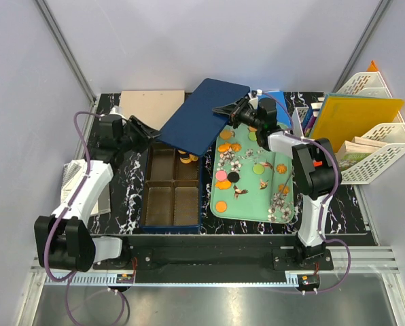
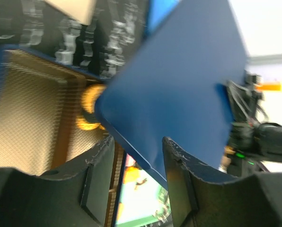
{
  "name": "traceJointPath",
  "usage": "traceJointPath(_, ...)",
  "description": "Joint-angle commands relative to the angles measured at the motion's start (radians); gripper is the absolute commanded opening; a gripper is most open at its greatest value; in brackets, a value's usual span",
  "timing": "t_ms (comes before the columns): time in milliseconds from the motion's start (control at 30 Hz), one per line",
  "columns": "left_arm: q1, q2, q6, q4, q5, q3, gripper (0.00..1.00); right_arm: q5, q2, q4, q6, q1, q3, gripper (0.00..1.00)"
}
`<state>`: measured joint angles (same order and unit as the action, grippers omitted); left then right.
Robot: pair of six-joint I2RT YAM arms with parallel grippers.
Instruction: Pack the cookies
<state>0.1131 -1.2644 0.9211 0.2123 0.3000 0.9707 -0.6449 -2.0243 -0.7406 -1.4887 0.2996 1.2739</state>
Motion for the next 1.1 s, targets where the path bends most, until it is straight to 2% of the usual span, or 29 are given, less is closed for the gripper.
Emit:
traceJointPath(0,-0.044,0.054,-0.065,0.146,-0.083,0.000,0.49,-0.116,0.096,0.165,0.218,-0.007,0.125,0.00)
traceJointPath(200,-0.090,0.105,-0.041,0.240,-0.171,-0.069,0.48,-0.160,0.108,0.308,0.344,-0.002,0.186,0.00)
traceJointPath(300,-0.098,0.106,-0.028,0.301,-0.231,-0.069,0.48,-0.176,0.122,0.443,0.451,0.012,0.229,0.00)
traceJointPath(333,-0.101,0.105,-0.028,0.312,-0.243,-0.063,0.48,-0.182,0.124,0.508,0.494,0.016,0.246,0.00)
traceJointPath(567,-0.112,0.054,-0.067,0.407,-0.361,0.014,0.48,-0.288,0.144,0.670,0.607,0.131,0.251,0.00)
traceJointPath(700,-0.136,0.016,-0.058,0.414,-0.343,0.023,0.48,-0.328,0.142,0.678,0.625,0.185,0.236,0.00)
traceJointPath(833,-0.165,0.031,-0.007,0.384,-0.306,-0.062,0.48,-0.357,0.130,0.661,0.630,0.208,0.206,0.00)
traceJointPath(1067,-0.185,0.097,0.028,0.368,-0.276,-0.154,0.47,-0.412,0.096,0.405,0.470,0.214,0.093,0.00)
